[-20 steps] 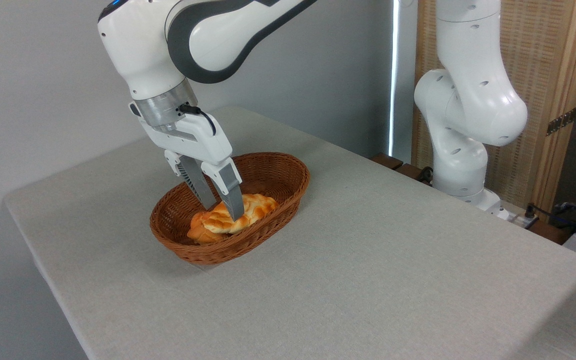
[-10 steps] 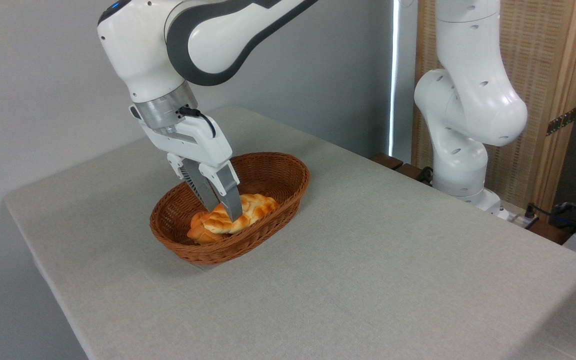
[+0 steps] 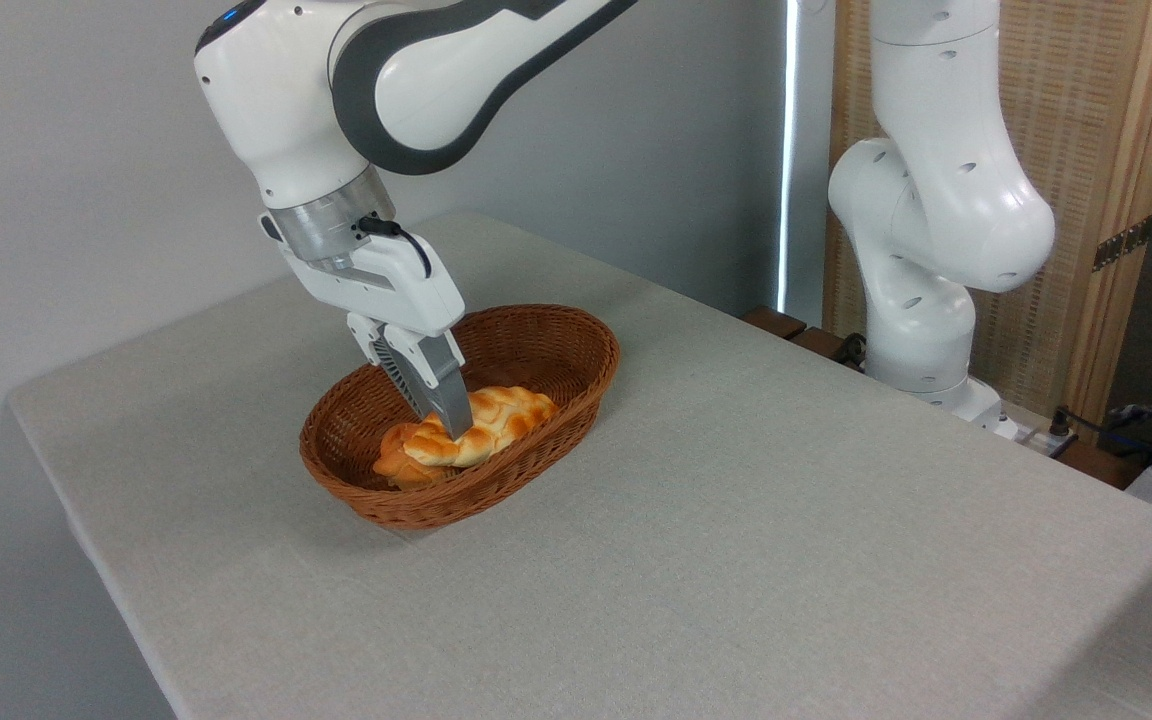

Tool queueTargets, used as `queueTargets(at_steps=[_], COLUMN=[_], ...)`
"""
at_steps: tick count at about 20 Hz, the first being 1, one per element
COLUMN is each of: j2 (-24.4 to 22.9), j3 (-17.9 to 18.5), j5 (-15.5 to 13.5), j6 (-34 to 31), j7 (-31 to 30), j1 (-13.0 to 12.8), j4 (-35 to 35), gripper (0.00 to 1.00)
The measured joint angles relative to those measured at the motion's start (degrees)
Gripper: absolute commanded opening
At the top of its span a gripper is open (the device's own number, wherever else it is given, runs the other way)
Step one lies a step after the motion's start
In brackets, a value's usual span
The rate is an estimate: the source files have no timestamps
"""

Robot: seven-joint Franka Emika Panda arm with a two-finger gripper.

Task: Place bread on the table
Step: 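Close the gripper on the braided roll and lift it up, then carry the braided roll out past the basket rim and release it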

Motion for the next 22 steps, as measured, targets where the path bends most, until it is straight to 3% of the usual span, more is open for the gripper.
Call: queueTargets(at_steps=[11,22], j2=[-1.4,-11.8], j3=[0.2,1.8], j5=[0.0,0.0], j6=[-2.0,-8.9], j7=[1.3,2.5], j1=[0.2,3.1], j4=[0.8,2.4], gripper=[0.25,0.23])
